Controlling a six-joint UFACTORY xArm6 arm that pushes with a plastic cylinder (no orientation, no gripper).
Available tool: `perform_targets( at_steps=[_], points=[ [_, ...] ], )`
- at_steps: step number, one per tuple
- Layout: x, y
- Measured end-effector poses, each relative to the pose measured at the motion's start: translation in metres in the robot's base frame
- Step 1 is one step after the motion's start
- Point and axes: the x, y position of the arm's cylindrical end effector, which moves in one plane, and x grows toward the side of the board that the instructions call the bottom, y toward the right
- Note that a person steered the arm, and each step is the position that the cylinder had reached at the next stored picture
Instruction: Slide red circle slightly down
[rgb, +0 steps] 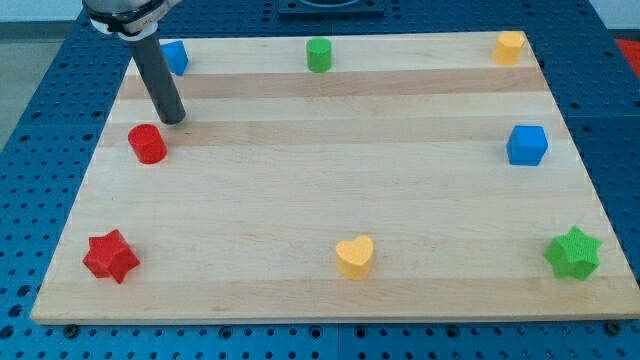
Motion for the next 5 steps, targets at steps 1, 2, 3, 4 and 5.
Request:
perform_targets(
  at_steps=[1, 2, 3, 4, 5],
  points=[
    [0.000, -0.008],
    [0.000, -0.020],
    [0.000, -0.034],
    [0.000, -0.039],
    [0.008, -0.033]
  ],
)
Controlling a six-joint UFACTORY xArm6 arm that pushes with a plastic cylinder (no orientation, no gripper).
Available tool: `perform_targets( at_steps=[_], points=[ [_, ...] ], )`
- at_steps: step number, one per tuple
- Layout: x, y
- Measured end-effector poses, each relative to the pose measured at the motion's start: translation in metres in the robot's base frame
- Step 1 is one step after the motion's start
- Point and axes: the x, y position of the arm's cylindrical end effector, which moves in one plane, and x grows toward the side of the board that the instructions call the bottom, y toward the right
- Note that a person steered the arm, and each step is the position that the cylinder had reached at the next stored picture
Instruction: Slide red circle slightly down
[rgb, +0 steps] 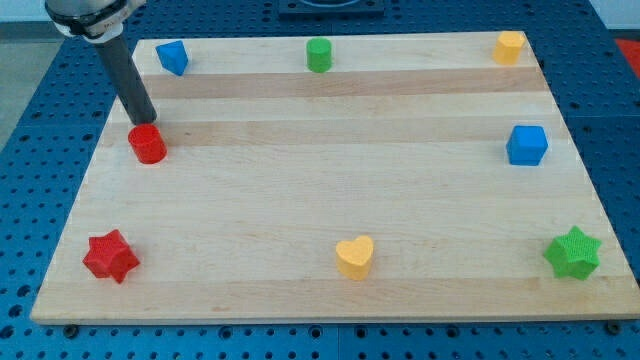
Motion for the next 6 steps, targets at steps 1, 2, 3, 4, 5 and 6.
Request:
perform_targets(
  at_steps=[1, 2, 3, 4, 5, 6],
  points=[
    [0.021, 0.023],
    [0.035, 0.037],
    [0.048, 0.042],
    [0.050, 0.040],
    [0.046, 0.036],
    [0.043, 0.030]
  ],
)
